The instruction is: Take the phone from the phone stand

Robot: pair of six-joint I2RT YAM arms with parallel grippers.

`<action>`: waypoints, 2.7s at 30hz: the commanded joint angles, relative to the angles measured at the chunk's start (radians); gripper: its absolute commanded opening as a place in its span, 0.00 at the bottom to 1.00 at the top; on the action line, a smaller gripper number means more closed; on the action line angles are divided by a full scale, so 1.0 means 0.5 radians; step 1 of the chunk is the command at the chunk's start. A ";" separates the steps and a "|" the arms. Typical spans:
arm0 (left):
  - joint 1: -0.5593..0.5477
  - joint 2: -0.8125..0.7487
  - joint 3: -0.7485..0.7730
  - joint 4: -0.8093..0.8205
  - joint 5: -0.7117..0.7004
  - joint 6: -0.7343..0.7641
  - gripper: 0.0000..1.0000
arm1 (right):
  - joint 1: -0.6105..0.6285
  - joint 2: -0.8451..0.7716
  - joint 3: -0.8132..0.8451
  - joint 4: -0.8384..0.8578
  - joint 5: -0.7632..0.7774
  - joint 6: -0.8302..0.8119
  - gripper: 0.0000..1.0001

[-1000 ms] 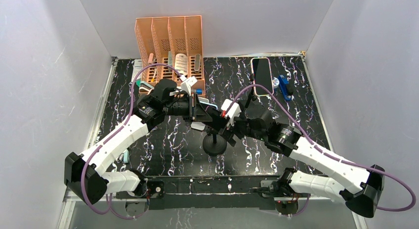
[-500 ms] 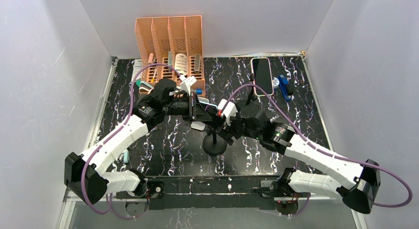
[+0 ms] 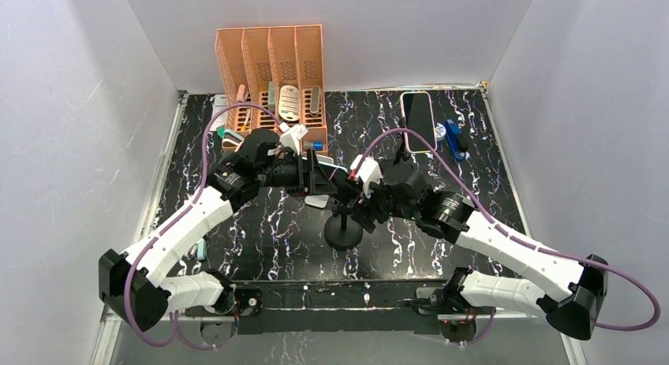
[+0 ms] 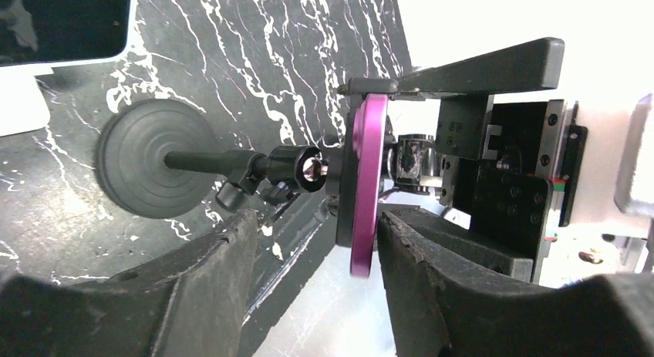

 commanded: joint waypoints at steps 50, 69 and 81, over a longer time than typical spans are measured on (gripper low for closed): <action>-0.810 -0.399 -0.662 1.120 -1.213 -0.658 0.55 | 0.000 -0.267 -0.100 0.119 0.122 0.609 0.55; -0.855 -0.300 -0.656 1.162 -1.250 -0.677 0.34 | 0.001 -0.292 -0.136 0.104 0.094 0.627 0.55; -0.854 -0.360 -0.700 1.160 -1.257 -0.542 0.00 | 0.001 -0.283 -0.103 -0.002 -0.180 0.620 0.93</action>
